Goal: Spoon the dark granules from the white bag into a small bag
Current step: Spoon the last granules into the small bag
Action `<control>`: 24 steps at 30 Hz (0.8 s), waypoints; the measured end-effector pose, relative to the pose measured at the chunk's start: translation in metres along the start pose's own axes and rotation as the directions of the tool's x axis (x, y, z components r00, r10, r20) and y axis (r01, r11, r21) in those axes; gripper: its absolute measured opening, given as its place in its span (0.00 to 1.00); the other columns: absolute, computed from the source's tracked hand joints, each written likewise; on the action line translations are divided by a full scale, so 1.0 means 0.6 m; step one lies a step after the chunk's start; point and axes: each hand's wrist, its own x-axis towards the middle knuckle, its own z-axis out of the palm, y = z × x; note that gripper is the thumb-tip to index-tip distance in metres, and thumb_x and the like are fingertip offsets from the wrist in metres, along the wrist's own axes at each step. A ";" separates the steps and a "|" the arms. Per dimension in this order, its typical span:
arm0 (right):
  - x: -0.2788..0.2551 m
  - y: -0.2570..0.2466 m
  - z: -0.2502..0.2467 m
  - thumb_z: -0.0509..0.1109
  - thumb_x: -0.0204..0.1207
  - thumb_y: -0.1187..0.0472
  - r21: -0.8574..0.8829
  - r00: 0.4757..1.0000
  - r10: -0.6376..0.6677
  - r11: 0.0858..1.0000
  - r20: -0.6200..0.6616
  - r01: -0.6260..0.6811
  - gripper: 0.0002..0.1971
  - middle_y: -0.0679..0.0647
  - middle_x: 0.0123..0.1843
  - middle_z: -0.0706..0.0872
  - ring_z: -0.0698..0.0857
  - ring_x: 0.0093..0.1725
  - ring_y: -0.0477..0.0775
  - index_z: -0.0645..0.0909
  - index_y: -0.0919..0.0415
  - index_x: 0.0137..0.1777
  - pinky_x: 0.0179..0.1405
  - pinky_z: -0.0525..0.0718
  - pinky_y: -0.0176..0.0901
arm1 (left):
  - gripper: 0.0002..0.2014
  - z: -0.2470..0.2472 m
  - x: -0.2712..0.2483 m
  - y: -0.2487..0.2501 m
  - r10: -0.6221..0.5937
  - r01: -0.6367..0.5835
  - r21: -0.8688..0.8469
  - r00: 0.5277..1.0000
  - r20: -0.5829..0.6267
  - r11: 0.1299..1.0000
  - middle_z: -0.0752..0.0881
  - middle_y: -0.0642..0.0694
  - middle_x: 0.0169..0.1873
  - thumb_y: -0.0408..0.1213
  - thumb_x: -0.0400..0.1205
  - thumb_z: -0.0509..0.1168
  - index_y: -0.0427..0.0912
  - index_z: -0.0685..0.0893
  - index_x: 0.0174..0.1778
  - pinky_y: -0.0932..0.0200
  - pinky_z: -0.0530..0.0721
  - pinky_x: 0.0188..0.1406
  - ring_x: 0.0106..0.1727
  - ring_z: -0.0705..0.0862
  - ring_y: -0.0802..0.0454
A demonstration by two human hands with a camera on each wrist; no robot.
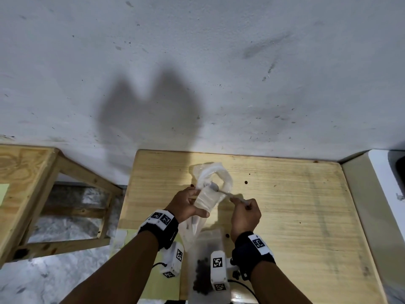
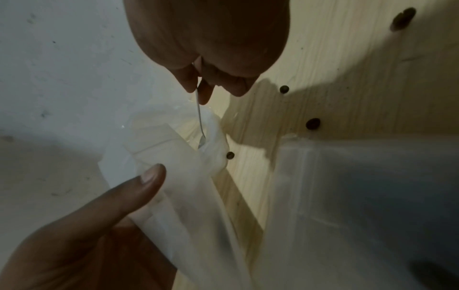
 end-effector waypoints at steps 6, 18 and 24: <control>0.015 0.016 -0.002 0.83 0.59 0.58 0.037 0.990 0.131 0.990 0.053 -0.133 0.19 0.55 0.30 0.73 0.68 0.33 0.56 0.71 0.53 0.25 0.35 0.71 0.50 | 0.36 -0.008 -0.005 0.003 -0.024 0.025 -0.029 0.999 0.033 0.999 0.90 0.52 0.56 0.41 0.55 0.86 0.48 0.87 0.61 0.48 0.85 0.64 0.57 0.89 0.54; 0.024 -0.018 -0.034 0.80 0.65 0.63 0.031 0.999 -0.004 1.000 0.047 0.002 0.16 0.54 0.30 0.72 0.69 0.32 0.53 0.72 0.56 0.30 0.35 0.71 0.48 | 0.41 -0.012 -0.003 -0.004 -0.035 0.026 -0.083 0.993 -0.111 0.996 0.88 0.51 0.60 0.35 0.58 0.87 0.45 0.81 0.69 0.59 0.85 0.57 0.59 0.88 0.54; 0.035 -0.028 -0.048 0.78 0.69 0.65 0.083 0.997 -0.050 0.996 0.054 0.046 0.17 0.56 0.31 0.70 0.67 0.32 0.53 0.70 0.57 0.32 0.27 0.69 0.44 | 0.41 -0.012 0.001 -0.004 -0.065 0.045 -0.117 0.983 -0.170 0.992 0.88 0.50 0.60 0.34 0.59 0.87 0.44 0.80 0.70 0.60 0.85 0.54 0.58 0.88 0.53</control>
